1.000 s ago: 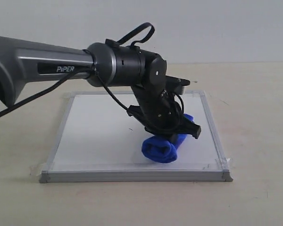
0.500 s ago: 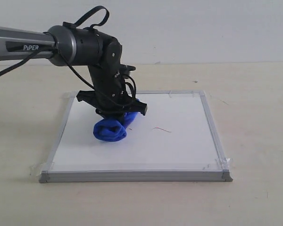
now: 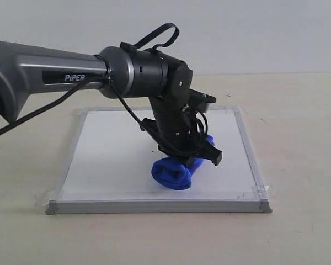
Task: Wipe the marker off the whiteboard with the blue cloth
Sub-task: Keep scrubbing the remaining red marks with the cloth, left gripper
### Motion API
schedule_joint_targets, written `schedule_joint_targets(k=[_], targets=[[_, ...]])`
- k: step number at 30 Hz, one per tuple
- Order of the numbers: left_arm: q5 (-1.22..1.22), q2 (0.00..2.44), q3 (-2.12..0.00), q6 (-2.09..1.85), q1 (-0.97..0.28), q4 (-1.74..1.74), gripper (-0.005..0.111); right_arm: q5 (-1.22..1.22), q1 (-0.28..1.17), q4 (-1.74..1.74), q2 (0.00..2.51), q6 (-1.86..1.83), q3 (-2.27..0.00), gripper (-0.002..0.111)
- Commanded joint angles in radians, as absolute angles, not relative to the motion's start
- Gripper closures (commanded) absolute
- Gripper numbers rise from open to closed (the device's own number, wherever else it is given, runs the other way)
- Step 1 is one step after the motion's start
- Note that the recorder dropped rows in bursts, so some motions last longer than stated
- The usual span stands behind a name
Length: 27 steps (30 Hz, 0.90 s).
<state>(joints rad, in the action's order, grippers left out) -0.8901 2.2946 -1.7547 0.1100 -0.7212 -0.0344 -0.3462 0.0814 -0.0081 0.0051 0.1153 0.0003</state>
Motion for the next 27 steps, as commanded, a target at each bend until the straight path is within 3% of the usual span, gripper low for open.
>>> schedule_joint_targets(k=[1,7,10,18,27], targets=[[-0.898,2.31,-1.763,0.177,-0.672,0.036,0.102,-0.343,0.079,-0.011,0.0,0.113,0.0,0.108],[-0.984,2.314,-1.763,0.253,-0.538,0.083,0.102,-0.343,0.079,-0.011,0.0,0.113,0.0,0.108],[-0.984,2.314,-1.763,0.308,-0.528,0.124,0.102,-0.341,0.079,-0.011,0.0,0.113,0.0,0.108],[-0.855,2.366,-1.787,0.163,-0.654,-0.052,0.102,-0.341,0.079,-0.011,0.0,0.113,0.0,0.108],[-0.988,2.437,-1.935,0.085,-0.745,-0.084,0.102,-0.341,0.079,-0.011,0.0,0.113,0.0,0.108]])
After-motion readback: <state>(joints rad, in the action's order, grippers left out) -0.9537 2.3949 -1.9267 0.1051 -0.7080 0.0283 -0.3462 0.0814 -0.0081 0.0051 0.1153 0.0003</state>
